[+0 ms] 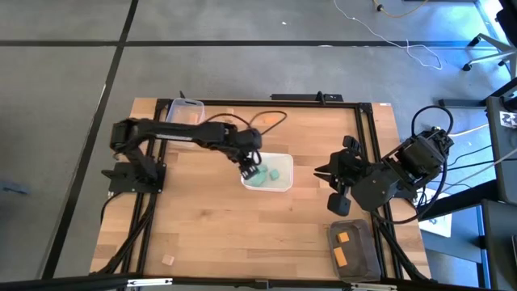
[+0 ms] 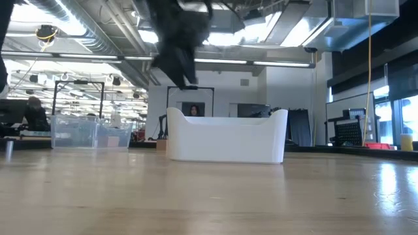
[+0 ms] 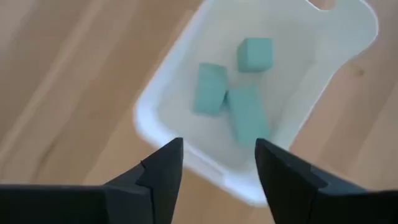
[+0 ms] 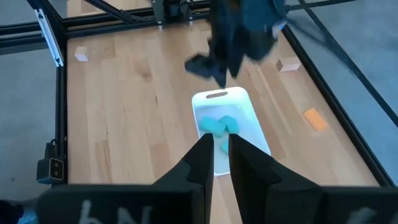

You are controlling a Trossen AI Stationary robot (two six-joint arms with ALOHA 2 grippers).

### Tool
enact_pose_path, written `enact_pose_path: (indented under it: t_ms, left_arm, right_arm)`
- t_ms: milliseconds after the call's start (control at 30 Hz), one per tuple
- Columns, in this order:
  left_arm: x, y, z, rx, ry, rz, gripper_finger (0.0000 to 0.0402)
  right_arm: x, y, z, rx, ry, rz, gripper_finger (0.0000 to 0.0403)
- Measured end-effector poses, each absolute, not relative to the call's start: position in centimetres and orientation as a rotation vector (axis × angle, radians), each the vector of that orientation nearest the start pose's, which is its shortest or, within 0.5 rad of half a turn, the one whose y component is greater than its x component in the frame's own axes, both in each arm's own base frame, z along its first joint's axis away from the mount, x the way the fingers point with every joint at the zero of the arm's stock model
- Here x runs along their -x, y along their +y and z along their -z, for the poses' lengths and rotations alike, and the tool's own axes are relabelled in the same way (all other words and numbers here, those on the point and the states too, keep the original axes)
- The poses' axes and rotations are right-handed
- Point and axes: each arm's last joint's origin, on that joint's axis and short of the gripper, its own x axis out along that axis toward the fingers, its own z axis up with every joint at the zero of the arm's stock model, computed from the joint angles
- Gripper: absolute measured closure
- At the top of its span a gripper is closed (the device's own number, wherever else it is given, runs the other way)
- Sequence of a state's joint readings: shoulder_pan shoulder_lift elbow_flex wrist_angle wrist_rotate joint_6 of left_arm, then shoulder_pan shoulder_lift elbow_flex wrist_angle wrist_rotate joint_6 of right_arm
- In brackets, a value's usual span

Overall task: Sort & place blocks by color
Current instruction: Put the top light brown block into the transparent bin

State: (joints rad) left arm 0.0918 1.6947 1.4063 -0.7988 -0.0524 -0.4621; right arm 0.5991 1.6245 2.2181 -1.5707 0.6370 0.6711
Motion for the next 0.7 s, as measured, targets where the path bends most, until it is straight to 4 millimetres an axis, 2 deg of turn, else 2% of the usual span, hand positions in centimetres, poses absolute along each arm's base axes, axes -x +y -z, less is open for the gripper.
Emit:
enact_pose_path:
  t_ms: [133, 200, 300, 467, 700]
  left_arm:
    - [-31.6, 2.9, -29.7, 0.489, 0.997, -0.582, 0.0211]
    - [-30.4, 3.5, -30.7, 0.507, 0.948, -0.713, 0.0213]
    - [-29.3, 5.5, -31.7, 0.598, 0.869, -0.818, 0.0213]
    - [-28.4, 9.8, -31.3, 0.683, 0.851, -0.940, 0.0213]
    - [-27.2, 16.3, -29.2, 0.778, 0.904, -1.040, 0.0214]
  right_arm:
    - [-22.0, 12.9, -47.9, -0.047, 0.733, 0.282, 0.0352]
    - [-22.0, 12.9, -47.9, -0.045, 0.733, 0.282, 0.0352]
    - [-22.0, 12.9, -47.9, -0.035, 0.717, 0.304, 0.0352]
    - [-22.0, 12.8, -47.9, -0.025, 0.697, 0.331, 0.0352]
    - [-22.3, 12.3, -48.0, -0.074, 0.670, 0.392, 0.0352]
